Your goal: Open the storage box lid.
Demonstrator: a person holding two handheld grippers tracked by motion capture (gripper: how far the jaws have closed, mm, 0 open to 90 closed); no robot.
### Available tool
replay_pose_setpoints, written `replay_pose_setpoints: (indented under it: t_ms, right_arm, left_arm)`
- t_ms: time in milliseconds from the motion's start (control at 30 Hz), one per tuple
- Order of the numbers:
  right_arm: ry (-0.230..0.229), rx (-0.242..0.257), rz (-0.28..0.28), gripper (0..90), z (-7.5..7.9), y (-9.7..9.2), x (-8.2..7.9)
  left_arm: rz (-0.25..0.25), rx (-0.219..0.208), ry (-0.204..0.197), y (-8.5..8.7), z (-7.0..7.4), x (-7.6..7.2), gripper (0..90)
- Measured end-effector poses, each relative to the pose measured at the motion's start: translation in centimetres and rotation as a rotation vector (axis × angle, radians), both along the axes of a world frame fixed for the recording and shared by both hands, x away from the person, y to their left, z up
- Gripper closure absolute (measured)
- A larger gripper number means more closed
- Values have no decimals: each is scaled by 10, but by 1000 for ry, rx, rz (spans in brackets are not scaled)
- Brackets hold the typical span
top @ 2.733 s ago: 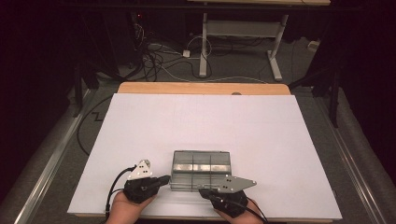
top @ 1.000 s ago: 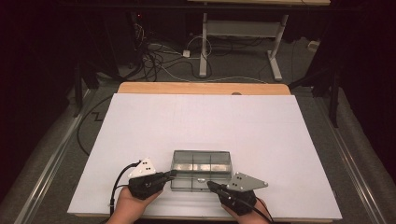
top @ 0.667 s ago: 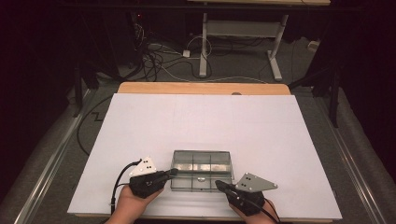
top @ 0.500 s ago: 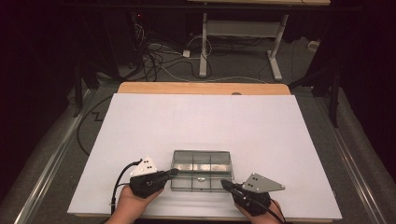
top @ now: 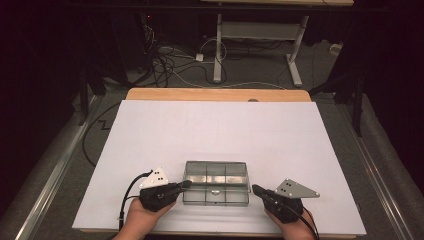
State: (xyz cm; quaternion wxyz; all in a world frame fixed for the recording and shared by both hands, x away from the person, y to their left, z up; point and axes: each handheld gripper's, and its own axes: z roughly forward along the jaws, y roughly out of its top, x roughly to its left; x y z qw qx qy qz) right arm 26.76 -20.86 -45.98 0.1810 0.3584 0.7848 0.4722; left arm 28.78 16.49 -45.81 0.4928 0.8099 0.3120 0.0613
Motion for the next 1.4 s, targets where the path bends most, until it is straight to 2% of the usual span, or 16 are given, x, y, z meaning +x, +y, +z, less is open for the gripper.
replay_pose_setpoints:
  t_ms: [233,433,600,800,1067,1400]
  right_arm:
    - [23,2,-38,900,-4,-3,9]
    - [33,-3,-44,900,-6,-2,17]
    - [23,-6,-43,900,-6,-2,26]
    - [12,-8,-34,900,-6,1,37]
    - [16,9,-66,900,-4,2,56]
    - [6,1,-102,900,-4,10,74]
  left_arm:
    - [10,-7,-6,-1,2,7,875]
    - [19,-8,-2,-2,2,14,875]
    - [17,0,-2,-1,1,17,875]
    - [24,-14,-8,-1,2,25,875]
    - [19,-26,-16,-4,4,35,875]
    - [16,-35,-29,-5,6,44,875]
